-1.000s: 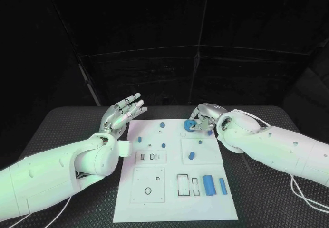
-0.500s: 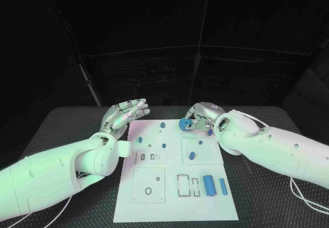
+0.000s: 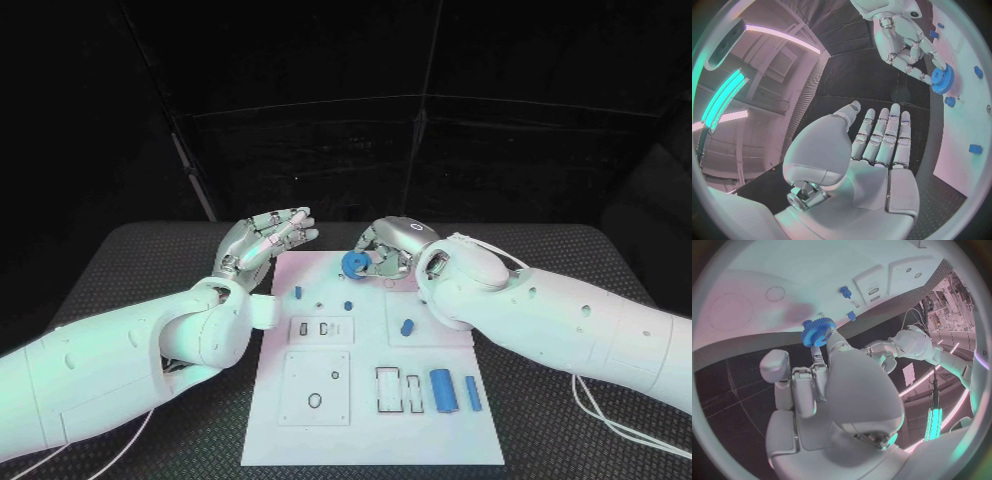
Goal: Assemble the parts on the task board
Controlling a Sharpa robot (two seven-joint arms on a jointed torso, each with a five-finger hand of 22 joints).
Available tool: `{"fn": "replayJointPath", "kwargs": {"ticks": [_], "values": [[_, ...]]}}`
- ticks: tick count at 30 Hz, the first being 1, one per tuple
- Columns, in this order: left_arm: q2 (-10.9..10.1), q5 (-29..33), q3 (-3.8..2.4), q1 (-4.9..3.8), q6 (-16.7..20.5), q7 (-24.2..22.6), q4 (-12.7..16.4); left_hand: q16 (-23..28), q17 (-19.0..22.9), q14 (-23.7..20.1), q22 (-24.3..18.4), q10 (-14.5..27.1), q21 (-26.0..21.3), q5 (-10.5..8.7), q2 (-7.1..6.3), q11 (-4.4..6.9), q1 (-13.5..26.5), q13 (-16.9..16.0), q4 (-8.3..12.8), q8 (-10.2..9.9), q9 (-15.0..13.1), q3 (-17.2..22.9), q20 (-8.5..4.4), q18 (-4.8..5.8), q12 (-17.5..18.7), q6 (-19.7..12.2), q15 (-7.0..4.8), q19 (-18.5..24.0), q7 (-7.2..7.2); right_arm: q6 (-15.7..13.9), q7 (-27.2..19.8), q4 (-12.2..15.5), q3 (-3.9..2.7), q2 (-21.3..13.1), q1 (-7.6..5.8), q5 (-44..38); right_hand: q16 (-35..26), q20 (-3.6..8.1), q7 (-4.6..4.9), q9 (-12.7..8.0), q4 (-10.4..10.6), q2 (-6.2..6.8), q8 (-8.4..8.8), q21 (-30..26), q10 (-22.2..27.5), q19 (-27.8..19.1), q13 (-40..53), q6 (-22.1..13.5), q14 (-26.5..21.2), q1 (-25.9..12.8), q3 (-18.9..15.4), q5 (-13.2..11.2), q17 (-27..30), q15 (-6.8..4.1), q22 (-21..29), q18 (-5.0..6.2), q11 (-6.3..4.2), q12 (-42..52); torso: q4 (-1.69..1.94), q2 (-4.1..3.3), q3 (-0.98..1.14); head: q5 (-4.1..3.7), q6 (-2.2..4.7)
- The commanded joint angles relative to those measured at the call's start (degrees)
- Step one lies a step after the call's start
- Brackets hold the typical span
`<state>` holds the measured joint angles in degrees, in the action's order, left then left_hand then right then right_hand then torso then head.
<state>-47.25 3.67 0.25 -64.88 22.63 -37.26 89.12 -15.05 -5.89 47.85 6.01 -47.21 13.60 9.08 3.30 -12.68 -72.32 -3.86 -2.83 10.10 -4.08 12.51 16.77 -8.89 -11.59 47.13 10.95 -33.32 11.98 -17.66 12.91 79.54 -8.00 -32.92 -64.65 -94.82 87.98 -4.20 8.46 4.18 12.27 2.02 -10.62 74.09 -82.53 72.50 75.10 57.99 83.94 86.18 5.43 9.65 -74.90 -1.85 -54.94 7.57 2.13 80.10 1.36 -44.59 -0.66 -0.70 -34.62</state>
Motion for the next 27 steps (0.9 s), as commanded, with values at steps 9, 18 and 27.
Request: {"fn": "replayJointPath", "kwargs": {"ticks": [9, 18, 27], "values": [[0.01, 0.17, -0.05, -0.21, -1.05, -0.68, 0.26, -0.17, 0.08, 0.34, -0.05, -0.52, 0.14, 0.05, 0.21, 0.03, 0.14, 0.11, 0.02, 0.17, 0.11, 0.29, -0.11, -0.69, -0.33, 0.45, -0.02, -0.44, 3.16, -0.29, 0.64, -3.16, 1.25, 4.34, -0.14, -2.49, 0.27, 0.05, -1.92, 0.15, 0.03, -0.22, 0.08, 0.38, -0.17, 0.36, 1.56, 3.30, 4.84, -0.28, 0.40, 0.35, -8.99, -0.32, -0.25, -1.11, -0.36, 0.10, -0.03, -0.06, 0.00, 0.20, -0.12], [0.08, 0.19, -0.06, -0.33, -1.09, -0.75, 0.36, -0.16, 0.10, 0.34, -0.04, -0.52, 0.18, 0.05, 0.18, 0.03, 0.13, 0.12, 0.05, 0.16, 0.13, 0.31, -0.11, -0.72, -0.31, 0.47, -0.03, -0.52, 3.15, 0.45, 0.55, -4.50, 1.85, 5.96, -0.14, -2.62, 0.26, 0.05, -1.90, 0.11, 0.05, -0.21, 0.17, 0.40, -0.16, 0.38, 1.56, 3.23, 4.83, -0.37, 0.41, 0.36, -8.95, -0.31, -0.28, -1.12, -0.35, 0.09, -0.09, -0.02, 0.07, 0.36, -0.38], [0.01, 0.19, -0.06, -0.45, -1.03, -0.70, 0.43, -0.14, 0.13, 0.32, -0.04, -0.49, 0.24, 0.05, 0.13, 0.03, 0.12, 0.15, 0.10, 0.12, 0.16, 0.33, -0.10, -0.75, -0.28, 0.49, -0.05, -0.64, 3.16, 1.09, 1.20, -5.78, 2.30, 7.03, -0.14, -3.50, 0.11, 0.01, -1.56, -0.18, 0.05, 0.28, 1.04, 0.43, 0.22, 0.40, 1.08, 2.41, 4.73, -0.96, 0.35, 0.24, -8.49, -0.16, -0.31, -1.15, -0.10, -0.40, -0.03, -0.01, 0.08, 0.51, -0.47]]}}
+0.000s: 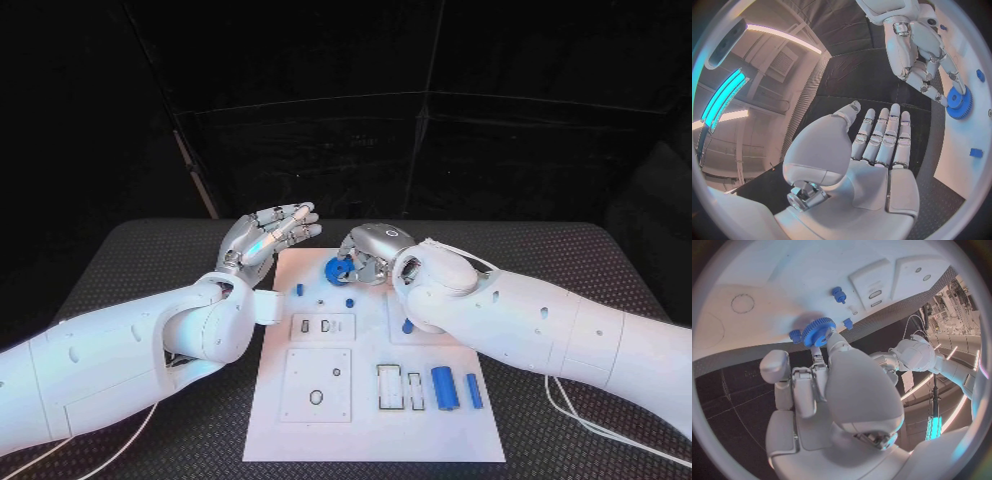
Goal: Assemble the parts on the task board
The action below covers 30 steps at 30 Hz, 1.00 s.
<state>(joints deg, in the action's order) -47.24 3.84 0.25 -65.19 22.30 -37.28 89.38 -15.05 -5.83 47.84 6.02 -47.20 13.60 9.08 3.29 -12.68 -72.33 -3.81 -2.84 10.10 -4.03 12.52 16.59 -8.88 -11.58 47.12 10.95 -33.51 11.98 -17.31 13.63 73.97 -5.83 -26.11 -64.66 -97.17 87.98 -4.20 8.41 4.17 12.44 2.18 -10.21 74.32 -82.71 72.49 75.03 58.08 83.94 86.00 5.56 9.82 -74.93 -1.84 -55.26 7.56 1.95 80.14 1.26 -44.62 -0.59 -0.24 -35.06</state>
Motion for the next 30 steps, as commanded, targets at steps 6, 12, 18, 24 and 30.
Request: {"fn": "replayJointPath", "kwargs": {"ticks": [6, 12, 18, 24, 30], "values": [[0.00, 0.01, -0.06, -0.18, -0.70, -0.57, 0.18, -0.11, 0.10, 0.30, -0.05, -0.45, 0.27, 0.04, 0.08, 0.01, 0.13, 0.12, 0.13, 0.08, 0.13, 0.33, 0.10, -0.78, -0.25, 0.48, -0.04, -0.51, 3.21, 2.06, 1.47, -0.78, 0.41, 0.55, -0.14, -1.82, -0.03, -0.32, -0.81, -0.44, 0.09, 0.80, 2.07, 0.19, 0.97, 0.39, 0.44, 0.84, 4.64, -1.81, -0.04, -0.80, -8.09, 0.30, 0.00, -1.18, 0.67, -1.16, -0.02, -0.01, 0.04, 0.21, -0.21], [0.02, 0.01, -0.06, -0.20, -0.71, -0.52, 0.14, -0.08, 0.13, 0.26, -0.05, -0.40, 0.29, 0.04, 0.03, -0.02, 0.15, 0.14, 0.15, 0.04, 0.16, 0.33, 0.10, -0.79, -0.21, 0.46, -0.04, -0.57, 3.26, 2.51, 2.20, -1.16, 0.47, 0.61, -0.15, -2.21, -0.07, -0.61, -0.40, -0.46, 0.08, 1.12, 2.92, 0.13, 1.33, 0.31, 0.05, -0.08, 4.62, -2.19, -0.07, -1.04, -8.01, 0.62, 0.10, -1.16, 1.04, -1.57, -0.08, 0.01, 0.06, 0.16, -0.34], [0.06, 0.01, -0.06, -0.21, -0.77, -0.44, 0.08, -0.08, 0.14, 0.26, -0.05, -0.39, 0.30, 0.04, 0.03, -0.02, 0.16, 0.14, 0.15, 0.03, 0.17, 0.33, 0.10, -0.79, -0.20, 0.46, -0.04, -0.58, 3.27, 2.47, 2.39, -1.21, 0.49, 0.66, -0.15, -2.32, -0.08, -0.92, 0.00, -0.47, -0.05, 1.48, 3.83, 0.09, 1.71, 0.25, -0.35, -1.20, 4.62, -2.39, -0.06, -1.11, -8.03, 0.93, 0.15, -1.15, 1.40, -1.99, -0.06, 0.00, 0.10, 0.15, -0.44], [0.08, 0.01, -0.06, -0.21, -0.81, -0.30, 0.00, -0.07, 0.15, 0.25, -0.06, -0.38, 0.30, 0.04, 0.02, -0.03, 0.16, 0.15, 0.16, 0.01, 0.18, 0.33, 0.11, -0.79, -0.18, 0.46, -0.03, -0.60, 3.28, 2.40, 2.37, -1.13, 0.51, 0.79, -0.15, -2.35, -0.10, -1.27, 0.44, -0.48, -0.21, 1.95, 4.97, 0.02, 2.06, 0.15, -0.72, -2.75, 4.61, -2.66, -0.12, -1.61, -8.02, 1.30, 0.29, -1.11, 1.81, -2.40, -0.02, 0.03, 0.08, 0.06, -0.42], [0.11, 0.01, -0.06, -0.21, -0.87, -0.25, -0.03, -0.06, 0.15, 0.24, -0.06, -0.36, 0.30, 0.04, 0.01, -0.04, 0.17, 0.15, 0.16, 0.00, 0.18, 0.34, 0.11, -0.79, -0.17, 0.45, -0.03, -0.61, 3.28, 0.94, 2.25, -1.01, 0.51, 0.70, -0.14, -2.14, -0.13, -2.23, 1.59, -0.72, 2.65, 4.62, 6.92, 0.08, 2.57, 0.12, -1.33, -11.50, 4.59, -5.23, -0.76, -5.07, -7.97, 2.31, 0.21, -1.10, 2.98, -2.99, -0.09, 0.03, 0.08, 0.03, -0.35]]}}
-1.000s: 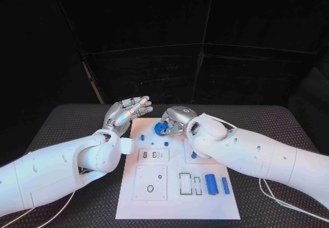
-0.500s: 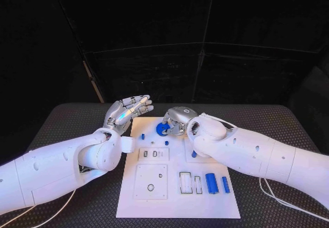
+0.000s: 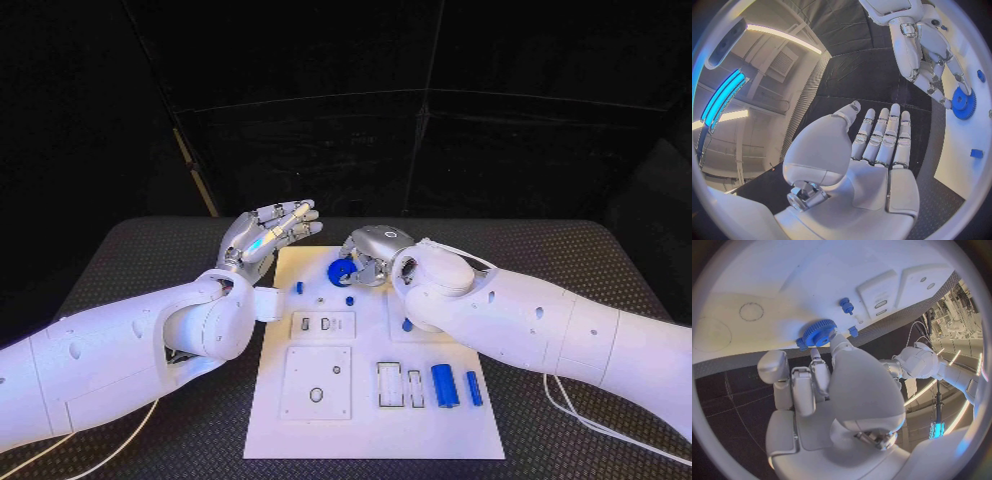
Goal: Assemble the parts on the task board
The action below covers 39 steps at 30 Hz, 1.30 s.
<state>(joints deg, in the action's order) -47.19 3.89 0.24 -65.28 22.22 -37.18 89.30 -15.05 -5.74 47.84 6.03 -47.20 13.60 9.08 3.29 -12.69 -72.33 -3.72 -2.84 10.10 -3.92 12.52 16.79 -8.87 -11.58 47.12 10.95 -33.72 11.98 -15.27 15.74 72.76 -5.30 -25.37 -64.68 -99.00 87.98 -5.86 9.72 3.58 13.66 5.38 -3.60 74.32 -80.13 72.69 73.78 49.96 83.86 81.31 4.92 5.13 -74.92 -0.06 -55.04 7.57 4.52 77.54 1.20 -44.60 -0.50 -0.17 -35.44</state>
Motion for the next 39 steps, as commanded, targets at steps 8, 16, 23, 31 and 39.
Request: {"fn": "replayJointPath", "kwargs": {"ticks": [8, 16, 23, 31, 39], "values": [[0.07, -0.04, -0.05, -0.12, -0.99, -0.34, -0.05, -0.04, 0.07, 0.21, -0.08, -0.33, 0.31, 0.04, 0.00, -0.05, 0.19, 0.07, 0.16, -0.02, 0.09, 0.33, -0.09, -0.79, -0.15, 0.45, -0.02, -0.42, 3.29, -4.31, -0.66, 1.44, -0.02, -1.33, -0.07, 0.68, -0.11, -0.91, 0.65, 0.16, 3.06, 2.47, 0.01, 0.14, -0.04, -0.10, 0.04, -3.01, 4.68, -1.85, -1.47, 0.67, -8.08, 0.83, -0.05, -1.10, 0.70, -0.30, -0.02, 0.00, 0.06, -0.11, 0.01], [-0.07, -0.04, -0.05, -0.12, -0.95, -0.29, -0.04, 0.05, 0.16, 0.11, -0.11, -0.16, 0.31, 0.02, -0.10, -0.15, 0.37, 0.11, 0.11, -0.16, 0.15, 0.28, -0.08, -0.76, -0.02, 0.36, 0.04, -0.47, 3.44, -5.09, -1.80, 4.74, -0.04, -4.85, 0.00, 4.01, 0.01, -0.95, 0.40, 0.61, 2.88, 1.26, -0.73, 0.48, -0.45, 0.18, 0.66, 0.53, 4.76, -1.84, -1.64, 1.42, -8.44, 0.77, -0.58, -1.16, 0.54, 0.21, -0.08, 0.10, 0.04, -0.03, 0.07], [0.02, -0.04, -0.05, -0.12, -0.98, -0.32, 0.01, 0.05, 0.16, 0.11, -0.11, -0.16, 0.31, 0.02, -0.10, -0.15, 0.37, 0.11, 0.11, -0.16, 0.15, 0.28, -0.08, -0.76, -0.02, 0.36, 0.04, -0.47, 3.44, -2.52, -2.53, 4.98, -0.04, -5.10, 0.01, 6.71, 0.11, -0.83, 0.19, 0.64, 2.98, 0.30, -0.81, 0.68, -0.76, 0.35, 1.16, 1.41, 4.82, -2.80, -2.02, 1.52, -8.74, 0.62, -0.91, -1.22, 0.37, 0.61, 0.11, 0.04, -0.04, -0.22, 0.29], [0.14, -0.04, -0.05, -0.12, -0.98, -0.33, 0.01, 0.08, 0.19, 0.08, -0.13, -0.08, 0.31, 0.02, -0.14, -0.19, 0.41, 0.12, 0.11, -0.22, 0.17, 0.27, -0.08, -0.75, 0.04, 0.32, 0.06, -0.50, 3.49, -0.24, -2.75, 3.55, -0.03, -3.39, 0.00, 7.68, 0.14, -0.79, 0.06, 0.60, 2.94, -0.13, -0.71, 0.74, -0.91, 0.38, 1.43, 1.53, 4.84, -3.21, -2.15, 1.66, -8.83, 0.57, -0.99, -1.23, 0.28, 0.82, 0.08, -0.04, -0.14, -0.03, 0.10], [0.23, -0.04, -0.05, -0.12, -1.02, -0.31, 0.00, 0.08, 0.19, 0.08, -0.13, -0.08, 0.31, 0.02, -0.14, -0.19, 0.41, 0.12, 0.11, -0.22, 0.17, 0.27, -0.08, -0.75, 0.04, 0.32, 0.06, -0.50, 3.49, 1.34, -2.43, 2.08, -0.02, -2.03, 0.01, 7.85, 0.11, -0.71, -0.11, 0.51, 2.91, -0.56, -0.48, 0.77, -0.84, 0.37, 1.37, 1.43, 4.82, -3.62, -2.33, 1.65, -8.74, 0.46, -1.02, -1.23, 0.13, 0.75, 0.02, -0.02, -0.07, -0.03, -0.02]]}}
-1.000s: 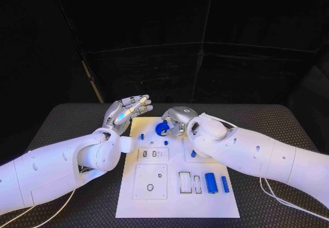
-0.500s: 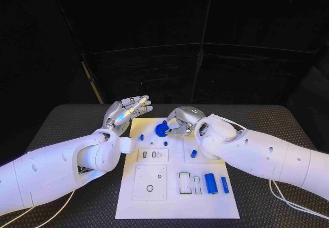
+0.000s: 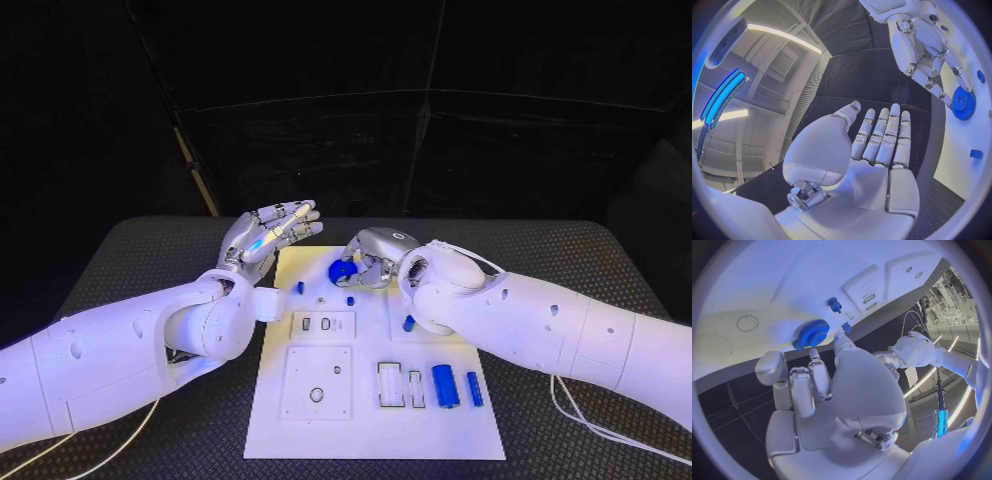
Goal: Assemble the parts on the task board
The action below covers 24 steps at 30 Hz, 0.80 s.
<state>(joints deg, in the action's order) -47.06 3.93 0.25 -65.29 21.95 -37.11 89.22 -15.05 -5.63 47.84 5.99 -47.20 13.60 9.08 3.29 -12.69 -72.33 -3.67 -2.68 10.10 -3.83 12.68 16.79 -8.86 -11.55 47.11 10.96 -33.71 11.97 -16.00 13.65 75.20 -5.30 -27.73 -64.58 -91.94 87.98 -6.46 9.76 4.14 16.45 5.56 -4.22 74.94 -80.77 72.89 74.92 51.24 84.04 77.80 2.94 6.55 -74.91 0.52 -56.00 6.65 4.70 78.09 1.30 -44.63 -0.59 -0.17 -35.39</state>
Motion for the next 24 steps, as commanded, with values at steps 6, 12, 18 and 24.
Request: {"fn": "replayJointPath", "kwargs": {"ticks": [6, 12, 18, 24], "values": [[0.19, -0.07, -0.06, -0.11, -0.76, -0.38, 0.07, 0.09, 0.10, 0.08, -0.10, -0.04, 0.31, 0.03, -0.14, -0.20, 0.41, 0.07, -0.03, -0.24, 0.08, 0.12, -0.08, -0.74, 0.04, 0.33, 0.07, -0.51, 3.48, 3.59, 0.34, -2.27, -0.01, 1.49, -0.09, 0.79, 0.07, -0.02, -0.17, -0.30, 0.03, -1.05, 0.67, 0.12, 0.01, 0.09, 0.04, -1.10, 4.61, -0.46, -0.66, 0.19, -8.66, -0.20, 0.03, -0.30, -0.09, 0.00, 0.01, 0.03, 0.03, -0.05, -0.13], [0.24, -0.07, -0.06, -0.11, -0.77, -0.37, 0.03, 0.09, 0.10, 0.08, -0.10, -0.04, 0.31, 0.03, -0.14, -0.20, 0.41, 0.07, -0.03, -0.24, 0.08, 0.12, -0.08, -0.74, 0.04, 0.33, 0.07, -0.51, 3.48, 4.37, 0.55, -3.46, -0.01, 2.11, -0.09, 0.57, 0.07, 0.00, -0.15, -0.46, -0.02, -1.17, 0.86, 0.10, 0.02, 0.06, 0.07, -2.58, 4.61, -0.46, -0.72, 0.22, -8.64, -0.20, 0.08, -0.29, -0.09, 0.00, -0.06, 0.01, 0.09, 0.11, -0.18], [0.19, -0.07, -0.06, -0.11, -0.74, -0.35, 0.02, 0.09, 0.10, 0.08, -0.10, -0.04, 0.31, 0.03, -0.14, -0.20, 0.41, 0.07, -0.03, -0.24, 0.08, 0.12, -0.08, -0.74, 0.04, 0.33, 0.07, -0.51, 3.48, 4.49, 0.71, -3.14, -0.01, 1.80, -0.09, 0.31, 0.07, 0.00, -0.15, -0.43, -0.03, -1.21, 0.83, 0.13, 0.00, 0.08, 0.12, -2.22, 4.61, -0.44, -0.72, 0.24, -8.64, -0.20, 0.02, -0.30, -0.08, 0.04, -0.13, 0.04, 0.08, 0.09, -0.24], [0.12, -0.07, -0.06, -0.11, -0.74, -0.35, 0.02, 0.10, 0.11, 0.07, -0.11, -0.02, 0.30, 0.03, -0.15, -0.21, 0.40, 0.07, -0.01, -0.26, 0.09, 0.14, -0.08, -0.74, 0.06, 0.33, 0.07, -0.51, 3.48, 0.42, -0.36, -1.40, 0.00, 0.23, -0.06, 0.08, 0.12, 0.02, -0.12, -0.21, -0.26, -1.54, 0.41, 0.25, -0.30, 0.19, 0.56, -0.50, 4.65, -0.08, -0.72, 1.32, -8.83, -0.20, -0.18, -0.34, -0.07, 0.40, -0.11, 0.06, 0.14, 0.14, -0.29]]}}
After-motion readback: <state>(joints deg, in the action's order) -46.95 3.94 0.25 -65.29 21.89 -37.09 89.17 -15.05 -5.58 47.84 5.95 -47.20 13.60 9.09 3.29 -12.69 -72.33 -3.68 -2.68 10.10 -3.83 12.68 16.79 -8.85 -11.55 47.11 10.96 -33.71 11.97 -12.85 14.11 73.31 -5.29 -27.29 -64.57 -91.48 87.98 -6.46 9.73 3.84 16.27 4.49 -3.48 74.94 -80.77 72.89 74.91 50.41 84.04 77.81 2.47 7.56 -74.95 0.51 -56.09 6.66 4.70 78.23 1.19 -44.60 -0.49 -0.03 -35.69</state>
